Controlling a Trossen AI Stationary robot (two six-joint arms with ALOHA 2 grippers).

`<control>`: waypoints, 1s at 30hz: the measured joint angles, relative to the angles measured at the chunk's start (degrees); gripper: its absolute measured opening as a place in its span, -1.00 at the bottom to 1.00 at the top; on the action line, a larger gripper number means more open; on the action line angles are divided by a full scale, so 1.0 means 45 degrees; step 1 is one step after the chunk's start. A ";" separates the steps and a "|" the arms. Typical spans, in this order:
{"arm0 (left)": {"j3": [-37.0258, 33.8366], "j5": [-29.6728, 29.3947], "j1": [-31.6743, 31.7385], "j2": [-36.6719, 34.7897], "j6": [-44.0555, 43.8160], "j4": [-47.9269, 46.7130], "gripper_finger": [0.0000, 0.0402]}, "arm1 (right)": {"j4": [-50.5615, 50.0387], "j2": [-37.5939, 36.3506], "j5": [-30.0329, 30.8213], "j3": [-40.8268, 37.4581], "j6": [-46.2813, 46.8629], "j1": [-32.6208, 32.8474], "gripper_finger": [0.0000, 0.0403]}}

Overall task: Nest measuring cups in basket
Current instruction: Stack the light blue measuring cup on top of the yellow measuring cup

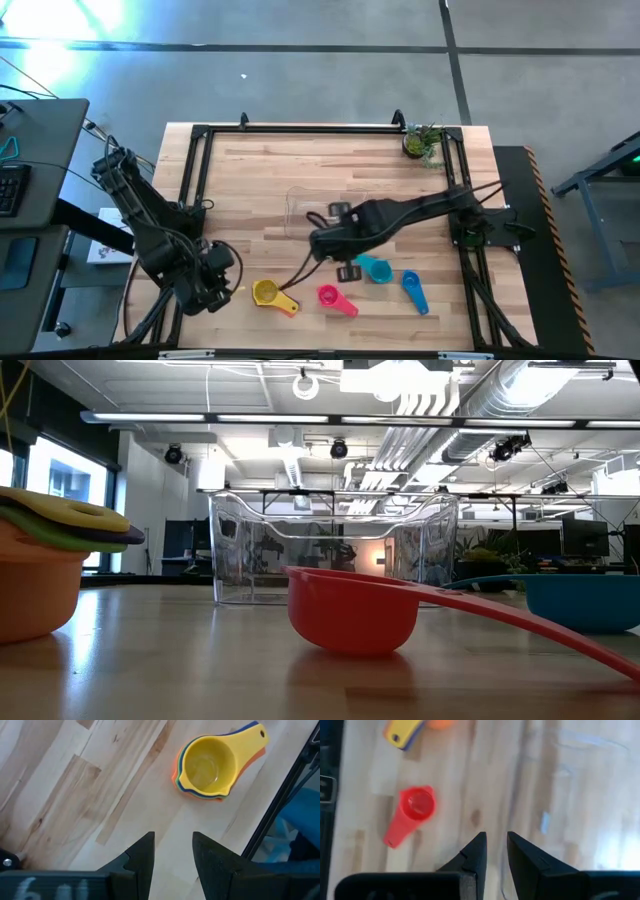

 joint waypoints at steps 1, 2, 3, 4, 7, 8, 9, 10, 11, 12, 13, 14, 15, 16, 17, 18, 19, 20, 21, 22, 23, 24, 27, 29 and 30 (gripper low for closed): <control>0.0000 0.0000 0.0000 0.0017 -0.0005 0.0056 -0.39 | -0.0268 -0.0188 0.0286 0.0000 0.0228 0.0056 -0.66; 0.0000 0.0000 0.0000 0.0020 -0.0005 0.0179 -0.39 | -0.0571 -0.0333 0.0530 0.0000 0.0462 0.0125 -0.66; 0.0000 0.0000 0.0000 0.0020 -0.0005 0.0317 -0.39 | -0.0865 -0.0505 0.0745 0.0000 0.0674 0.0175 -0.66; 0.0000 -0.0002 0.0000 0.0017 -0.0005 0.0449 -0.39 | -0.1152 -0.0681 0.0979 0.0000 0.0943 0.0256 -0.66; 0.0000 0.0000 0.0000 0.0020 0.0000 0.0859 -0.39 | -0.1151 -0.1280 0.1581 0.0000 0.1447 0.0484 -0.66; 0.0000 0.0000 0.0000 0.0020 -0.0005 0.0899 -0.39 | -0.1167 -0.1499 0.1596 0.0000 0.1511 0.0550 -0.66; 0.0000 0.0000 0.0000 0.0020 -0.0009 0.0928 -0.39 | -0.1168 -0.1699 0.1652 0.0000 0.1653 0.0630 -0.66; 0.0000 0.0000 0.0000 0.0020 -0.0062 0.0960 -0.39 | -0.1155 -0.1885 0.1825 -0.0043 0.1879 0.0704 -0.66; 0.0000 0.0000 0.0000 0.0020 -0.0148 0.0943 -0.39 | -0.1134 -0.2126 0.2098 -0.0186 0.2105 0.0774 -0.66; 0.0000 0.0000 0.0000 0.0015 -0.0212 0.0936 -0.39 | -0.1162 -0.2382 0.2408 -0.0395 0.2341 0.0887 -0.66; 0.0000 -0.0003 0.0000 0.0015 -0.0238 0.0943 -0.39 | -0.1154 -0.2655 0.2676 -0.0656 0.2617 0.0963 -0.66; 0.0000 0.0000 0.0000 0.0020 -0.0244 0.0943 -0.39 | -0.1142 -0.2965 0.2911 -0.1010 0.2925 0.1008 -0.66; 0.0000 0.0006 0.0000 0.0019 -0.0248 0.0943 -0.39 | -0.1146 -0.3324 0.3146 -0.1489 0.3291 0.1048 -0.66; 0.0000 0.0027 0.0000 0.0015 -0.0248 0.0943 -0.39 | -0.1146 -0.3704 0.3382 -0.2049 0.3712 0.1092 -0.66; 0.0000 0.0081 0.0000 0.0015 -0.0248 0.0943 -0.39 | -0.1157 -0.4096 0.3641 -0.2685 0.4145 0.1154 -0.66; 0.0000 0.0101 0.0000 0.0015 -0.0248 0.0943 -0.39 | -0.1152 -0.4517 0.3913 -0.3405 0.4656 0.1192 -0.66; 0.0000 0.0102 0.0000 0.0015 -0.0248 0.0943 -0.39 | -0.1152 -0.4926 0.4150 -0.4137 0.5206 0.1218 -0.66; 0.0000 0.0106 0.0000 0.0016 -0.0252 0.0943 -0.39 | -0.1113 -0.5373 0.4330 -0.4915 0.5782 0.1251 -0.66; 0.0000 0.0107 0.0000 0.0015 -0.0248 0.0943 -0.39 | -0.1003 -0.5828 0.4444 -0.5721 0.6357 0.1284 -0.66; 0.0000 0.0117 0.0000 0.0017 -0.0248 0.0943 -0.39 | -0.0820 -0.6266 0.4456 -0.6459 0.6889 0.1314 -0.66; 0.0000 0.0166 0.0000 0.0015 -0.0246 0.0943 -0.39 | -0.0553 -0.6712 0.4432 -0.7204 0.7400 0.1349 -0.66; 0.0000 0.0234 0.0000 0.0015 -0.0243 0.0942 -0.39 | -0.0277 -0.7145 0.4364 -0.7920 0.7819 0.1366 -0.66; 0.0000 0.0340 0.0000 0.0015 -0.0247 0.0938 -0.39 | 0.0676 -0.8369 0.3963 -0.9822 0.8855 0.1376 -0.66; 0.0000 0.0345 0.0000 0.0015 -0.0243 0.0938 -0.39 | 0.1181 -0.9091 0.3745 -1.0891 0.9491 0.1371 -0.66; 0.0000 0.0340 0.0000 0.0015 -0.0248 0.0938 -0.39 | 0.1414 -0.9445 0.3668 -1.1419 0.9810 0.1371 -0.66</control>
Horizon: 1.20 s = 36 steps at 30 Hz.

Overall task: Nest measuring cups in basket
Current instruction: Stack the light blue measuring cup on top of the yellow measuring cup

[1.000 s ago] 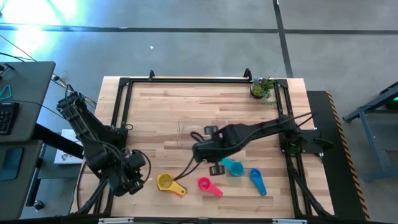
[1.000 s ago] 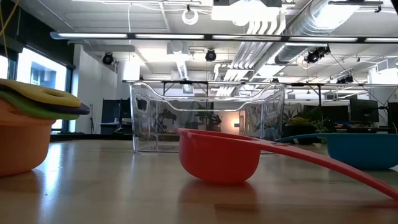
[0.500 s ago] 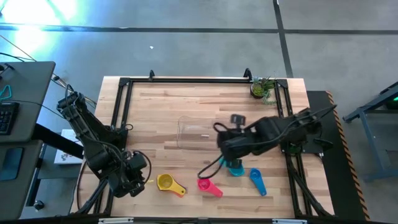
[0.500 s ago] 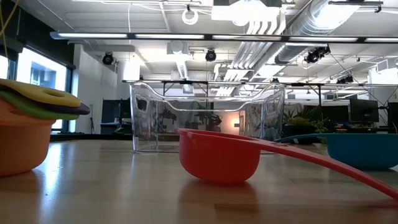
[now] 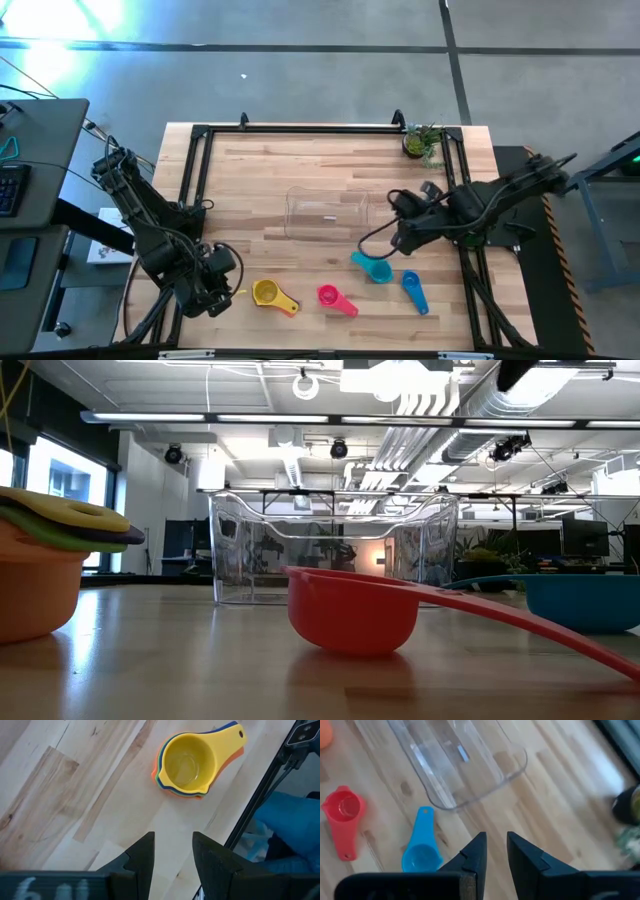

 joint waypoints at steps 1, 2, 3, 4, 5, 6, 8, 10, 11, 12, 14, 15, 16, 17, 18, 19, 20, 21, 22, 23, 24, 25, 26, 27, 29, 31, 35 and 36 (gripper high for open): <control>0.0000 0.0000 0.0000 0.0000 0.0000 0.0000 -0.39 | 0.0202 -0.0306 -0.0102 -0.0483 0.0334 -0.0006 -0.66; 0.0000 0.0000 0.0000 0.0000 0.0000 0.0000 -0.39 | 0.0379 -0.0604 -0.0153 -0.0942 0.0660 -0.0010 -0.66; 0.0000 0.0000 0.0000 0.0000 0.0000 0.0000 -0.39 | 0.0590 -0.0887 -0.0263 -0.1446 0.1073 -0.0010 -0.66; 0.0000 0.0000 0.0000 0.0000 -0.0001 0.0000 -0.39 | 0.0788 -0.1132 -0.0423 -0.1909 0.1485 -0.0010 -0.66; 0.0000 0.0000 0.0005 0.0000 -0.0005 0.0000 -0.39 | 0.0979 -0.1351 -0.0546 -0.2369 0.1909 -0.0005 -0.66; 0.0000 0.0000 0.0005 0.0000 -0.0005 0.0000 -0.39 | 0.1167 -0.1538 -0.0795 -0.2827 0.2319 -0.0009 -0.66; 0.0000 0.0000 0.0010 0.0000 -0.0010 0.0000 -0.39 | 0.1528 -0.1798 -0.1326 -0.3690 0.3022 -0.0010 -0.66; 0.0000 0.0000 0.0010 0.0000 -0.0015 0.0000 -0.39 | 0.1916 -0.1899 -0.1848 -0.4458 0.3584 -0.0010 -0.66; 0.0000 0.0000 0.0010 0.0000 -0.0015 0.0000 -0.39 | 0.2087 -0.1903 -0.2116 -0.4796 0.3796 -0.0010 -0.66; 0.0000 0.0000 0.0010 0.0000 -0.0019 0.0000 -0.39 | 0.2302 -0.1903 -0.2376 -0.5123 0.3963 -0.0010 -0.66; 0.0000 0.0000 0.0010 0.0000 -0.0019 0.0000 -0.39 | 0.2937 -0.1903 -0.2815 -0.5728 0.4234 -0.0010 -0.65; 0.0000 0.0000 0.0010 0.0000 -0.0019 0.0000 -0.39 | 0.3357 -0.1903 -0.2986 -0.6021 0.4314 -0.0010 -0.65; 0.0000 0.0000 0.0010 0.0000 -0.0019 0.0000 -0.39 | 0.3723 -0.1898 -0.3124 -0.6272 0.4378 -0.0010 -0.64; 0.0000 0.0000 0.0010 0.0000 -0.0019 0.0000 -0.39 | 0.4073 -0.1898 -0.3279 -0.6503 0.4414 -0.0010 -0.62; 0.0000 0.0000 0.0010 0.0000 -0.0019 0.0000 -0.39 | 0.4483 -0.1898 -0.3418 -0.6734 0.4423 -0.0010 -0.60; 0.0000 -0.0002 0.0010 0.0000 -0.0011 0.0000 -0.39 | 0.4909 -0.1898 -0.3489 -0.6950 0.4430 -0.0010 -0.58; 0.0000 0.0000 0.0010 0.0000 0.0000 -0.0005 -0.39 | 0.5256 -0.1898 -0.3549 -0.7133 0.4474 -0.0010 -0.56; 0.0000 -0.0002 0.0010 0.0000 0.0000 -0.0005 -0.39 | 0.5586 -0.1898 -0.3583 -0.7303 0.4566 -0.0010 -0.53; 0.0000 0.0000 0.0010 0.0000 -0.0005 -0.0005 -0.39 | 0.5924 -0.1898 -0.3628 -0.7468 0.4774 -0.0010 -0.51; 0.0000 0.0000 0.0010 0.0000 -0.0009 -0.0005 -0.39 | 0.6229 -0.1898 -0.3658 -0.7615 0.5024 -0.0010 -0.48; 0.0000 0.0000 0.0010 0.0000 -0.0010 -0.0005 -0.39 | 0.6481 -0.1898 -0.3675 -0.7750 0.5242 -0.0010 -0.46; 0.0000 0.0000 0.0010 0.0000 -0.0010 -0.0005 -0.39 | 0.6745 -0.1891 -0.3761 -0.7880 0.5526 -0.0010 -0.44; 0.0000 0.0000 0.0010 0.0000 -0.0010 -0.0005 -0.39 | 0.7001 -0.1864 -0.3902 -0.7991 0.5805 -0.0015 -0.42; 0.0000 0.0000 0.0010 0.0000 -0.0010 -0.0005 -0.39 | 0.7221 -0.1813 -0.4078 -0.8066 0.6000 -0.0013 -0.42; 0.0000 0.0000 0.0010 0.0000 -0.0010 -0.0007 -0.39 | 0.7768 -0.1693 -0.4476 -0.8178 0.6167 -0.0010 -0.41; 0.0000 0.0000 0.0010 0.0000 -0.0010 -0.0009 -0.39 | 0.8464 -0.1452 -0.4765 -0.8274 0.6172 -0.0010 -0.41; 0.0000 0.0000 0.0010 0.0000 -0.0004 -0.0010 -0.39 | 0.9722 -0.0756 -0.5210 -0.8320 0.6151 -0.0010 -0.41; 0.0000 -0.0002 0.0010 0.0000 -0.0005 -0.0007 -0.39 | 0.9948 -0.0548 -0.5383 -0.8320 0.6148 -0.0010 -0.41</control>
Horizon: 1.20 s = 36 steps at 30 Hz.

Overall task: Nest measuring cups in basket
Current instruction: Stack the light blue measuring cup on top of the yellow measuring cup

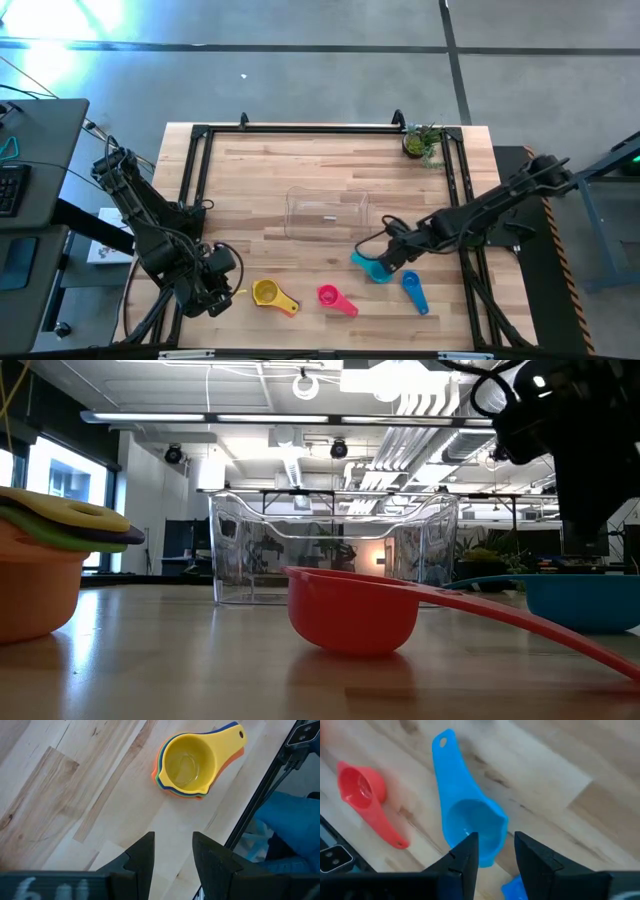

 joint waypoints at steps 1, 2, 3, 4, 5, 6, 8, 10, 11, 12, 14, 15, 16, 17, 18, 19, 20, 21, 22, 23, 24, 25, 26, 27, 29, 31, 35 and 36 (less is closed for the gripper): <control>0.0000 -0.0003 0.0000 0.0000 0.0000 -0.0002 -0.39 | 0.0249 0.0200 -0.0152 0.0000 -0.0017 0.0000 -0.41; 0.0000 -0.0003 0.0000 0.0000 0.0000 0.0003 -0.39 | 0.0520 0.0367 -0.0315 0.0000 -0.0051 0.0011 -0.41; 0.0000 -0.0002 0.0000 0.0000 -0.0006 -0.0002 -0.39 | 0.0845 0.0523 -0.0329 0.0000 -0.0161 0.0061 -0.41; 0.0000 -0.0002 0.0000 0.0000 -0.0051 -0.0002 -0.39 | 0.1146 0.0641 -0.0349 0.0000 -0.0230 0.0116 -0.41; 0.0000 0.0002 0.0000 0.0000 -0.0174 0.0003 -0.39 | 0.1436 0.0730 -0.0357 0.0000 -0.0243 0.0186 -0.41; 0.0000 0.0018 0.0000 0.0000 -0.0356 -0.0001 -0.39 | 0.1714 0.0781 -0.0364 0.0000 -0.0244 0.0251 -0.41; 0.0000 0.0283 0.0005 0.0000 -0.0778 0.0000 -0.39 | 0.2018 0.0792 -0.0249 0.0000 -0.0254 0.0414 -0.41; 0.0000 0.0549 0.0003 0.0000 -0.0889 0.0001 -0.39 | 0.2000 0.0797 0.0011 0.0000 -0.0248 0.0568 -0.41; 0.0000 0.0600 0.0002 0.0000 -0.0886 0.0001 -0.39 | 0.2000 0.0802 0.0068 0.0000 -0.0224 0.0624 -0.41; 0.0000 0.0614 0.0000 0.0000 -0.0884 -0.0002 -0.39 | 0.1997 0.0802 0.0137 0.0000 -0.0179 0.0677 -0.41; 0.0000 0.0611 0.0001 0.0000 -0.0889 -0.0002 -0.39 | 0.1917 0.0802 0.0336 0.0000 -0.0135 0.0767 -0.41; 0.0000 0.0601 0.0000 0.0000 -0.0887 -0.0002 -0.39 | 0.1871 0.0802 0.0407 0.0000 -0.0126 0.0793 -0.41; 0.0000 0.0590 0.0002 0.0000 -0.0885 -0.0002 -0.39 | 0.1794 0.0802 0.0453 0.0005 -0.0111 0.0811 -0.41; 0.0000 0.0569 0.0005 -0.0005 -0.0889 -0.0002 -0.39 | 0.1585 0.0802 0.0476 0.0014 -0.0033 0.0811 -0.41; 0.0000 0.0562 0.0005 -0.0001 -0.0887 0.0003 -0.39 | 0.1295 0.0802 0.0491 0.0015 0.0026 0.0811 -0.41; 0.0000 0.0561 0.0002 0.0000 -0.0889 -0.0002 -0.39 | 0.0934 0.0802 0.0491 0.0015 0.0106 0.0811 -0.41; 0.0000 0.0556 0.0000 0.0000 -0.0889 0.0002 -0.39 | 0.0512 0.0802 0.0491 0.0015 0.0258 0.0811 -0.41; 0.0000 0.0547 0.0002 -0.0004 -0.0889 0.0002 -0.39 | 0.0101 0.0802 0.0495 0.0015 0.0365 0.0811 -0.41; 0.0000 0.0540 0.0003 -0.0002 -0.0900 -0.0001 -0.39 | -0.0228 0.0802 0.0496 0.0015 0.0416 0.0811 -0.41; 0.0000 0.0534 0.0003 -0.0001 -0.0950 0.0001 -0.39 | -0.0421 0.0802 0.0496 0.0015 0.0436 0.0811 -0.41; 0.0000 0.0522 0.0005 -0.0003 -0.0973 0.0000 -0.39 | -0.0454 0.0809 0.0496 0.0007 0.0442 0.0811 -0.41; 0.0000 0.0522 0.0005 -0.0001 -0.0976 0.0003 -0.39 | -0.0396 0.0835 0.0496 0.0000 0.0442 0.0811 -0.41; 0.0000 0.0522 0.0005 0.0000 -0.0981 0.0002 -0.39 | -0.0354 0.0901 0.0496 0.0000 0.0442 0.0811 -0.41; 0.0000 0.0522 0.0003 -0.0001 -0.0985 -0.0002 -0.39 | -0.0305 0.1000 0.0478 -0.0004 0.0442 0.0811 -0.41; 0.0000 0.0522 0.0004 -0.0001 -0.0986 -0.0001 -0.39 | -0.0068 0.1252 0.0338 -0.0010 0.0424 0.0811 -0.41; 0.0000 0.0522 0.0005 -0.0005 -0.0986 -0.0001 -0.39 | 0.0108 0.1539 0.0235 -0.0010 0.0328 0.0811 -0.41; 0.0000 0.0522 0.0005 -0.0005 -0.0986 0.0003 -0.39 | 0.0253 0.2001 0.0213 -0.0015 0.0316 0.0811 -0.41; 0.0000 0.0522 0.0005 -0.0005 -0.0986 -0.0002 -0.39 | 0.0322 0.2095 0.0147 -0.0015 0.0310 0.0808 -0.41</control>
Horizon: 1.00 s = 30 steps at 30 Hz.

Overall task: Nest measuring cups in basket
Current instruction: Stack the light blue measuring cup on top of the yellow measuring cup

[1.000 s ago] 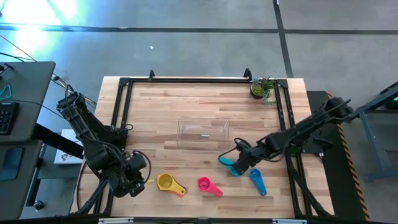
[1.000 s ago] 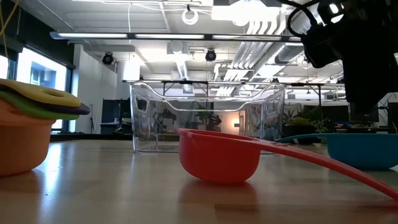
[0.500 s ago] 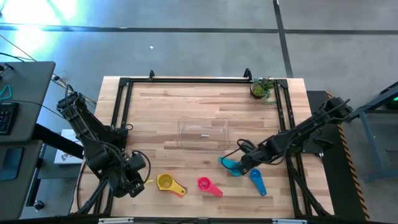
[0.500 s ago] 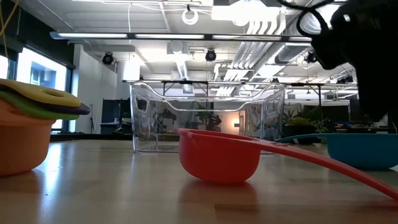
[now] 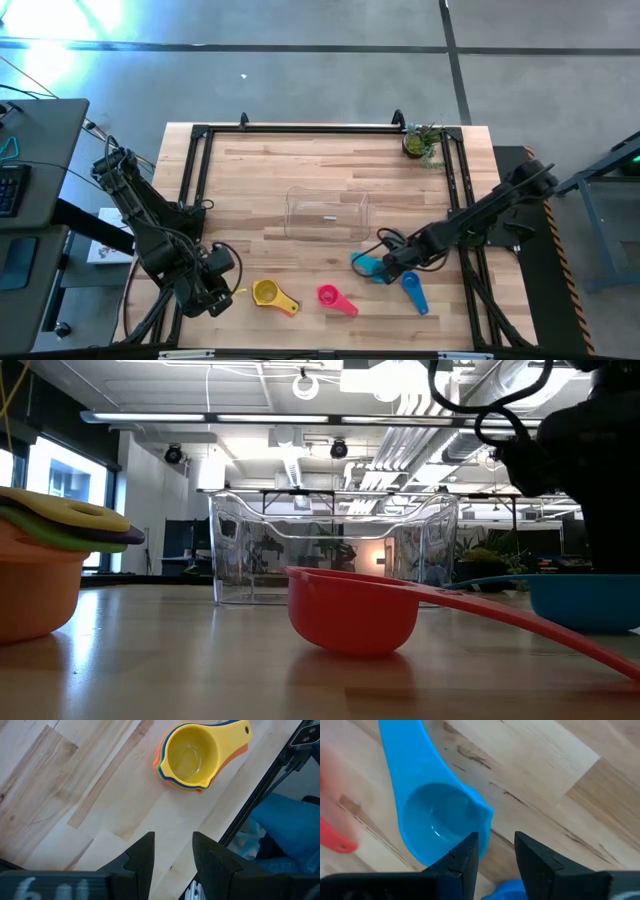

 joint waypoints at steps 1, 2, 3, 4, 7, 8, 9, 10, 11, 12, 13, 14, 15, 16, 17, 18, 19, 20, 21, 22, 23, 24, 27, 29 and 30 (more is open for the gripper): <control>0.0000 0.0000 0.0000 0.0000 0.0000 0.0000 -0.39 | 0.0092 0.0084 -0.0005 -0.0005 0.0000 0.0002 -0.41; 0.0000 0.0000 0.0000 0.0000 0.0000 0.0002 -0.39 | 0.0179 0.0161 -0.0039 -0.0005 -0.0004 0.0004 -0.41; 0.0000 0.0000 -0.0005 0.0000 0.0000 0.0000 -0.39 | 0.0227 0.0230 -0.0056 -0.0005 -0.0004 0.0004 -0.41; 0.0000 0.0000 0.0000 0.0000 0.0000 0.0000 -0.39 | 0.0219 0.0292 -0.0085 -0.0005 -0.0004 0.0004 -0.41; 0.0000 0.0000 0.0000 0.0000 0.0000 0.0000 -0.39 | 0.0225 0.0405 -0.0175 -0.0005 -0.0004 0.0004 -0.41; 0.0000 0.0000 0.0000 0.0000 0.0000 0.0004 -0.39 | 0.0227 0.0416 -0.0190 -0.0005 -0.0004 0.0004 -0.41; 0.0000 0.0000 -0.0003 0.0000 0.0000 0.0000 -0.39 | 0.0229 0.0416 -0.0193 -0.0005 -0.0004 0.0004 -0.42; 0.0000 0.0000 0.0000 0.0000 0.0000 0.0000 -0.39 | 0.0248 0.0416 -0.0190 -0.0005 -0.0001 0.0004 -0.43; 0.0000 0.0000 0.0000 0.0000 0.0000 0.0002 -0.39 | 0.0250 0.0416 -0.0190 -0.0005 0.0011 0.0004 -0.45; 0.0000 0.0000 0.0000 0.0000 0.0000 0.0000 -0.39 | 0.0257 0.0416 -0.0190 -0.0005 0.0011 0.0004 -0.49; 0.0000 0.0000 -0.0002 0.0000 0.0000 0.0000 -0.39 | 0.0265 0.0416 -0.0190 -0.0005 0.0011 0.0004 -0.53; 0.0000 0.0000 0.0000 0.0000 0.0000 0.0000 -0.39 | 0.0265 0.0416 -0.0190 -0.0005 0.0006 0.0004 -0.58; 0.0000 0.0000 0.0000 0.0000 0.0000 0.0000 -0.39 | 0.0265 0.0416 -0.0190 -0.0005 0.0006 0.0004 -0.63; 0.0000 0.0000 0.0000 0.0000 0.0000 0.0000 -0.39 | 0.0266 0.0416 -0.0190 -0.0005 0.0006 0.0004 -0.69; 0.0000 0.0000 0.0000 0.0000 0.0000 0.0000 -0.39 | 0.0265 0.0416 -0.0190 -0.0005 0.0006 0.0004 -0.75; 0.0000 0.0000 0.0000 0.0000 0.0000 0.0000 -0.39 | 0.0265 0.0416 -0.0190 -0.0005 0.0006 0.0004 -0.81; 0.0000 0.0000 -0.0004 0.0000 0.0000 0.0000 -0.39 | 0.0265 0.0416 -0.0190 -0.0005 0.0001 0.0004 -0.87; 0.0000 0.0000 0.0000 0.0000 0.0000 0.0000 -0.39 | 0.0265 0.0416 -0.0192 -0.0005 -0.0004 0.0004 -0.92; 0.0000 0.0000 0.0000 0.0000 0.0000 0.0000 -0.39 | 0.0265 0.0416 -0.0190 -0.0005 -0.0016 0.0004 -0.95; 0.0000 0.0000 0.0000 0.0000 0.0000 0.0000 -0.39 | 0.0265 0.0416 -0.0194 -0.0005 -0.0003 0.0004 -0.97; 0.0000 0.0000 0.0000 0.0000 0.0000 0.0000 -0.39 | 0.0265 0.0416 -0.0190 -0.0005 -0.0006 0.0004 -0.97; 0.0000 0.0000 0.0000 0.0000 0.0000 0.0000 -0.39 | 0.0265 0.0416 -0.0190 -0.0005 -0.0008 0.0004 -0.95; 0.0000 0.0000 0.0000 0.0000 0.0000 0.0000 -0.39 | 0.0236 0.0416 -0.0190 0.0007 -0.0014 0.0004 -0.94; 0.0000 0.0000 0.0000 0.0000 0.0000 0.0000 -0.39 | 0.0154 0.0416 -0.0190 0.0162 -0.0196 0.0004 -0.97; 0.0000 0.0000 0.0000 0.0000 0.0000 0.0000 -0.39 | 0.0153 0.0416 -0.0185 0.0307 -0.0340 0.0004 -0.97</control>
